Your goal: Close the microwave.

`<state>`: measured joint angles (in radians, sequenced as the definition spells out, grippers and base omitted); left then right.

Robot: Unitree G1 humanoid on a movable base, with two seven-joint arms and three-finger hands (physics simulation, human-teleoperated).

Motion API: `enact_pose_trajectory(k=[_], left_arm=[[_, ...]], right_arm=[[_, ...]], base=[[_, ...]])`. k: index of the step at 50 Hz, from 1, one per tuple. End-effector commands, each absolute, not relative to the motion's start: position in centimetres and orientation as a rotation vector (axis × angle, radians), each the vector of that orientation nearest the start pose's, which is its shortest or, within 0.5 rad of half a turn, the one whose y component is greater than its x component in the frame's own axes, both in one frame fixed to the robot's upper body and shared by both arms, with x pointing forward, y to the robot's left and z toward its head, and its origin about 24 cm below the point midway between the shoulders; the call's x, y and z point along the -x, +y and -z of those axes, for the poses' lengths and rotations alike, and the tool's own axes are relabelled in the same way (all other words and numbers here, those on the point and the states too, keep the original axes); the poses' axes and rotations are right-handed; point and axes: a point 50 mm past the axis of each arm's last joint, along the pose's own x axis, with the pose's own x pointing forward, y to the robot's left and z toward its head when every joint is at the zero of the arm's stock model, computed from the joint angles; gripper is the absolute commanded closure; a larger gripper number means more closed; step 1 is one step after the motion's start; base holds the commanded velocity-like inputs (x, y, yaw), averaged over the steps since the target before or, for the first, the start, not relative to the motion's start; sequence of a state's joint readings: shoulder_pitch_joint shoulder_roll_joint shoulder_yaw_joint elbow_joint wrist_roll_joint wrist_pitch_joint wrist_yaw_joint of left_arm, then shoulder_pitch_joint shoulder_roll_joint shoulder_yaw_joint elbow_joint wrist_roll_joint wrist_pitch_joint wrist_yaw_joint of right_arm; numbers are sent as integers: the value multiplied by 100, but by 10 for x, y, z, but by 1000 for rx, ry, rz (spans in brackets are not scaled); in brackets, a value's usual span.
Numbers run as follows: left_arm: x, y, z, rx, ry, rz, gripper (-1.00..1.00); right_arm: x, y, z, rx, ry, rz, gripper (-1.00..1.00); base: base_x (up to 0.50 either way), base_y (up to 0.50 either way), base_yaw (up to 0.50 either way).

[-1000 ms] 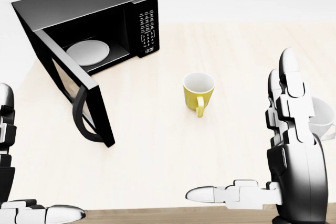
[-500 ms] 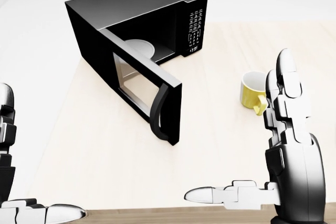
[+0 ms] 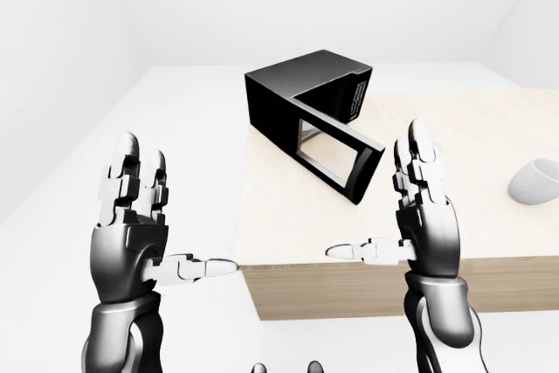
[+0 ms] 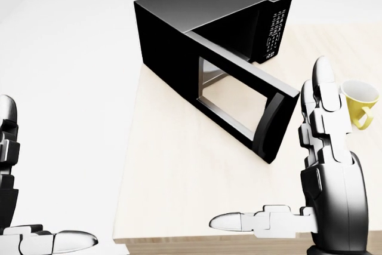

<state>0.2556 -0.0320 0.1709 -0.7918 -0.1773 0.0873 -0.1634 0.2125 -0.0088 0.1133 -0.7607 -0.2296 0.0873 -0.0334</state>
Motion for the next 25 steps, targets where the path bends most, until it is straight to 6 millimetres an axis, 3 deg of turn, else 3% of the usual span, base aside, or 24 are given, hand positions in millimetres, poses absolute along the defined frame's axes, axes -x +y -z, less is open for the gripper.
enact_pose_trajectory(k=[1,10,25], left_arm=[[-175,184,-159,55,-476,-20,-100],[-180,181,-152,-17,-429,-51,-100],[-175,179,-161,-9,-474,-34,-100]], right_arm=[[-187,-141,-159,192,-469,54,-100],[-191,-143,-160,167,-475,90,-100],[-192,-144,-162,136,-487,100,-100]], base=[[0,50,0],[0,47,0],[0,0,0]])
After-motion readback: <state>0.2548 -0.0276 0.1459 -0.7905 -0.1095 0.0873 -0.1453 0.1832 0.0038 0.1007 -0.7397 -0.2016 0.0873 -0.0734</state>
